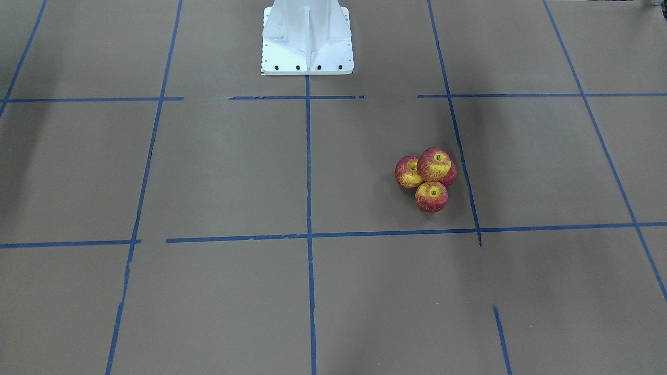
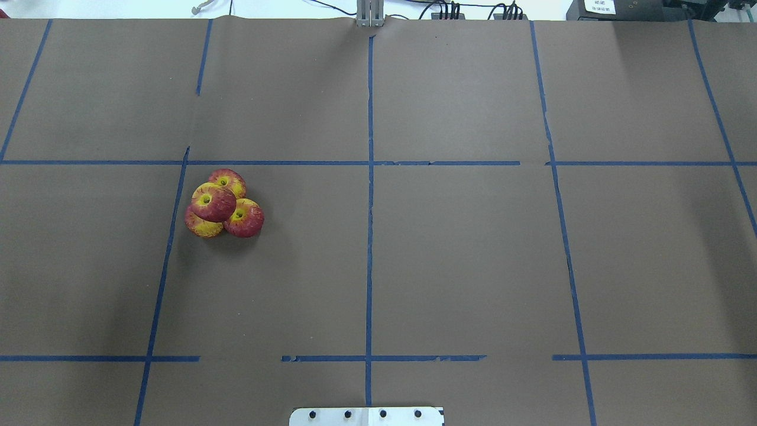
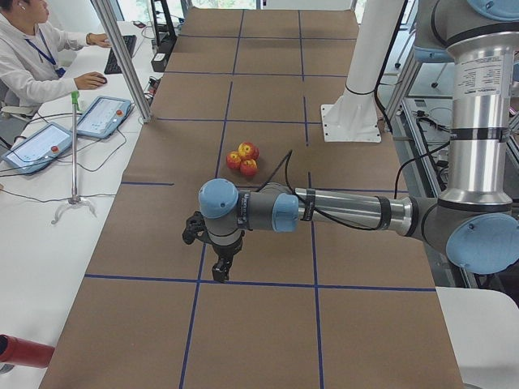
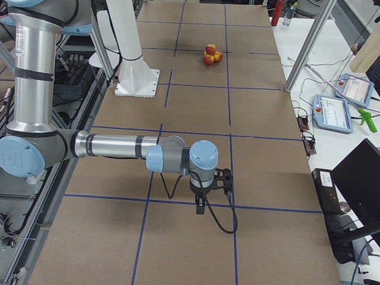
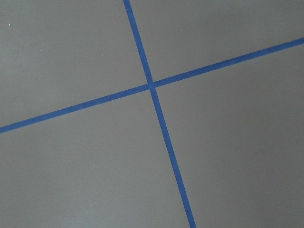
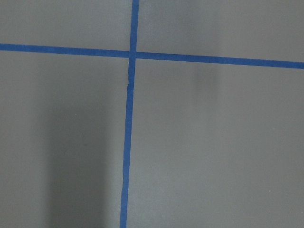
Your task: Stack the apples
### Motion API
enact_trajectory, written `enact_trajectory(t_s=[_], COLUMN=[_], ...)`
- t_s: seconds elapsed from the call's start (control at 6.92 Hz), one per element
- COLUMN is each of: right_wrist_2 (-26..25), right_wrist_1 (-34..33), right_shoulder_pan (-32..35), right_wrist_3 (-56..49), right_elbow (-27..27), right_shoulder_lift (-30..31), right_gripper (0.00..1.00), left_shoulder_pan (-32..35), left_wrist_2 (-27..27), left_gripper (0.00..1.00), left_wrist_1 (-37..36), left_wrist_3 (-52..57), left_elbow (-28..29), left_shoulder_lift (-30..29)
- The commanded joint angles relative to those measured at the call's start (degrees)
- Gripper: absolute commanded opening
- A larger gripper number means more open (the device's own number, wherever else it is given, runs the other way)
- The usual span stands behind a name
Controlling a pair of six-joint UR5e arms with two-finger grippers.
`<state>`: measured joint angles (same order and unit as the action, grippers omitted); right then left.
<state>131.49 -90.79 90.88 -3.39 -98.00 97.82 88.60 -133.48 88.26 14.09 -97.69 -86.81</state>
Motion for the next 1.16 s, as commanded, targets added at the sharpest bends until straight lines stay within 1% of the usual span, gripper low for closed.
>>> enact_trajectory(t_s=[0.0,0.43,0.72,1.01], right_wrist_2=[0.0,0.0,0.0,0.0], right_wrist_1=[0.0,0.0,0.0,0.0], right_shoulder_pan=[0.0,0.0,0.0,0.0], right_wrist_3=[-0.04,0.05,-0.04,0.05], right_elbow=[0.0,0.0,0.0,0.0], right_shoulder_lift=[0.0,0.0,0.0,0.0], right_gripper=[1.0,1.0,1.0,1.0], left_shoulder_pan=[0.0,0.0,0.0,0.0], left_wrist_2=[-0.02,0.07,0.59,0.33], left_gripper=[1.0,1.0,1.0,1.0], left_wrist_1=[1.21,1.99,7.6,7.62], left_wrist_3=[-0.03,0.41,0.06,-0.3], left_elbow=[1.44,0.92,0.84,0.75], left_shoulder_lift=[-0.11,0.51,0.59,-0.2])
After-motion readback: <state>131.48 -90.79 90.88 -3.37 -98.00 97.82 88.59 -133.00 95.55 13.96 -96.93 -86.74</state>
